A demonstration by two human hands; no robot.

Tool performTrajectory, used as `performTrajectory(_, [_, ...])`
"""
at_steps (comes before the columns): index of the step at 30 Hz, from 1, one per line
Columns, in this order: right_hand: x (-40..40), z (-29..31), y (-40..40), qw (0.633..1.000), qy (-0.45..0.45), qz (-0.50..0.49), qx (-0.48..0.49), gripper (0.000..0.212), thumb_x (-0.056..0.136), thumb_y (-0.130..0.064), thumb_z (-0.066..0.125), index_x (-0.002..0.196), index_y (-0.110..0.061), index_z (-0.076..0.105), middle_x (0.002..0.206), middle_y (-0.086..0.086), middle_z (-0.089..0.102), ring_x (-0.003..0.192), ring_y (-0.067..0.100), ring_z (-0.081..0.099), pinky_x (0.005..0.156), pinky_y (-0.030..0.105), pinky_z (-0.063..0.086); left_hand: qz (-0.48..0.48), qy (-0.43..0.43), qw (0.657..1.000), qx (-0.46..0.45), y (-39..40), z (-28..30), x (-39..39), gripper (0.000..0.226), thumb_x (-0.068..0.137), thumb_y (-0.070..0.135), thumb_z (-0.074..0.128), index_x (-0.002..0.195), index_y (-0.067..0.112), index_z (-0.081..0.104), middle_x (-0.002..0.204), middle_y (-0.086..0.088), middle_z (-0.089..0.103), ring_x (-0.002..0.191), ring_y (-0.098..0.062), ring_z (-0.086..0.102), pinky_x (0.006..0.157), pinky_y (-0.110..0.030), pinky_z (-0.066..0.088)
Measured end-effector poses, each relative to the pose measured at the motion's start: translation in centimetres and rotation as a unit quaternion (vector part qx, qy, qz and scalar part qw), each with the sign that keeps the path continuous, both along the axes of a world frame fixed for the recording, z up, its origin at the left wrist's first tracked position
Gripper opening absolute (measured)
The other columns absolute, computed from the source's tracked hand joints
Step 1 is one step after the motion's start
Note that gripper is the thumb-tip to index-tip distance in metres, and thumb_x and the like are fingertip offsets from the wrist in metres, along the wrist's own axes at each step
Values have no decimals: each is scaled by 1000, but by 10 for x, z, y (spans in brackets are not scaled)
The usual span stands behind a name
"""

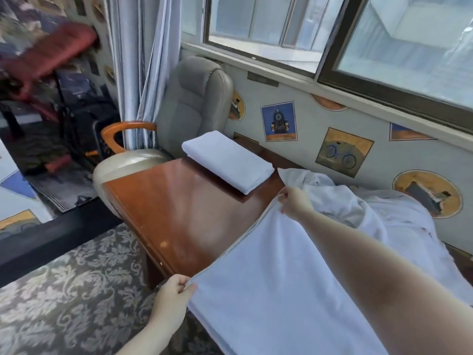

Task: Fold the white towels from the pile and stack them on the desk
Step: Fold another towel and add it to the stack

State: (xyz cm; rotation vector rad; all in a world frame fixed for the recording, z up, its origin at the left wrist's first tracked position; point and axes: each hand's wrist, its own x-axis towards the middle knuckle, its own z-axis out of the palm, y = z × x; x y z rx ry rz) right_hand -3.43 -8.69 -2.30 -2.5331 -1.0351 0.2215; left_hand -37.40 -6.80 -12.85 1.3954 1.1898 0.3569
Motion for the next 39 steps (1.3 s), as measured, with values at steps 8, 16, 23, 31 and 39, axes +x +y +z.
performTrajectory(8, [22, -43, 107, 998, 52, -3, -30, 20, 94, -14, 48, 102, -9, 65, 98, 12, 68, 89, 32, 66, 77, 41, 56, -91, 103, 990, -15, 125, -9, 12, 15, 90, 22, 67, 78, 14, 62, 60, 7, 51, 59, -12, 44, 58, -29, 28])
performTrajectory(16, [6, -79, 190, 970, 228, -54, 67, 25, 95, -11, 55, 120, -14, 57, 120, 6, 64, 106, 23, 62, 66, 28, 50, -203, 173, 964, -3, 220, -22, 5, 12, 90, 23, 61, 82, 15, 56, 67, 3, 51, 64, -13, 47, 61, -29, 30])
performTrajectory(23, [-98, -121, 149, 972, 186, -128, 67, 39, 96, -14, 50, 134, -22, 51, 134, -5, 56, 123, 16, 53, 92, 24, 39, -390, 273, 869, 133, 256, -14, 17, 16, 82, 30, 57, 94, 27, 47, 94, 11, 56, 86, -9, 54, 67, -27, 39])
performTrajectory(31, [-242, -173, 91, 967, 37, -229, -103, 51, 102, -31, 31, 152, -24, 23, 164, 3, 6, 151, 22, 4, 120, 42, 6, -519, 109, 753, 389, 245, -20, 57, 44, 91, 23, 55, 133, 30, 43, 143, 12, 39, 133, -12, 35, 103, -27, 34])
performTrajectory(39, [-307, -174, -11, 909, 83, -375, -165, 58, 102, -51, 18, 155, -37, -1, 163, 0, -17, 149, 22, -20, 120, 46, -9, -667, 93, 601, 430, 158, -45, 62, 53, 103, 38, 33, 153, 29, 17, 163, 7, -1, 151, -17, -1, 121, -35, 10])
